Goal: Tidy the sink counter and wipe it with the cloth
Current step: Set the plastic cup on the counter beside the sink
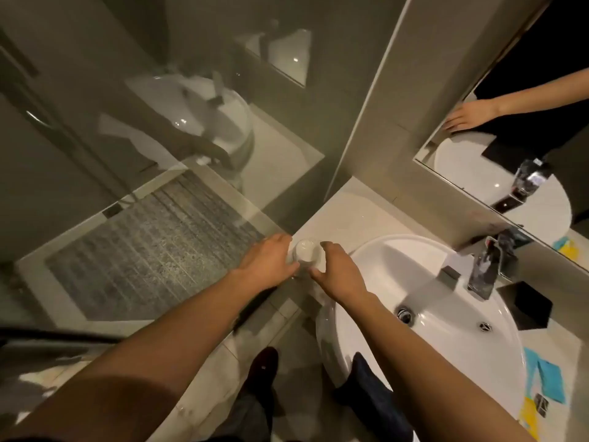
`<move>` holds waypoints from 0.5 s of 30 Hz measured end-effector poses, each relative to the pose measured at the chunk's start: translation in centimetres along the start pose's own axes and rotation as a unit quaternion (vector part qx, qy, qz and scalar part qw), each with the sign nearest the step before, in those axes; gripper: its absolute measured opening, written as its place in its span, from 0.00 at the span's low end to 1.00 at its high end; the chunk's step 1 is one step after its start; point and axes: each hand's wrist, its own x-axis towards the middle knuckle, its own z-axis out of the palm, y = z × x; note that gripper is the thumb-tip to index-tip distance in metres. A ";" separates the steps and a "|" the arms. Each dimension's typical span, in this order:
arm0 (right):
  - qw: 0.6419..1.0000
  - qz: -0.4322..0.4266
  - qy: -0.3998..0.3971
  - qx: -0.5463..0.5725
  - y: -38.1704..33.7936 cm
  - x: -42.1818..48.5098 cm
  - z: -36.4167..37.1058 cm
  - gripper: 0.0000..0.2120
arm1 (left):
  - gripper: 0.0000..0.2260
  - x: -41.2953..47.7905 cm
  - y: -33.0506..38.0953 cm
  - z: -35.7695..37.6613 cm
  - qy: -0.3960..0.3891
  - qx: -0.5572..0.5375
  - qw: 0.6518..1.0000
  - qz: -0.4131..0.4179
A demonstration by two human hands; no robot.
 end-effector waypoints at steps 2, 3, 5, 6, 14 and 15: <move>1.000 0.007 -0.017 0.022 0.4 1.9 0.4 0.24 | 0.27 1.6 -0.7 0.3 -0.044 -0.015 0.999 0.002; 0.999 0.012 -0.029 0.027 1.0 2.6 0.7 0.28 | 0.29 2.2 -1.1 0.6 -0.062 -0.020 0.998 0.005; 0.998 0.034 -0.057 0.017 1.7 3.8 1.2 0.33 | 0.34 3.1 -1.4 0.9 -0.100 -0.029 0.994 0.011; 0.997 0.044 -0.068 0.016 1.8 4.2 1.3 0.35 | 0.35 3.6 -1.4 1.1 -0.111 -0.033 0.993 0.018; 0.995 0.029 -0.084 0.038 2.9 6.1 2.2 0.33 | 0.31 5.6 -1.7 2.1 -0.131 -0.135 0.980 0.059; 0.996 0.023 -0.080 0.043 3.0 6.1 2.1 0.33 | 0.32 5.7 -1.8 2.0 -0.130 -0.143 0.979 0.064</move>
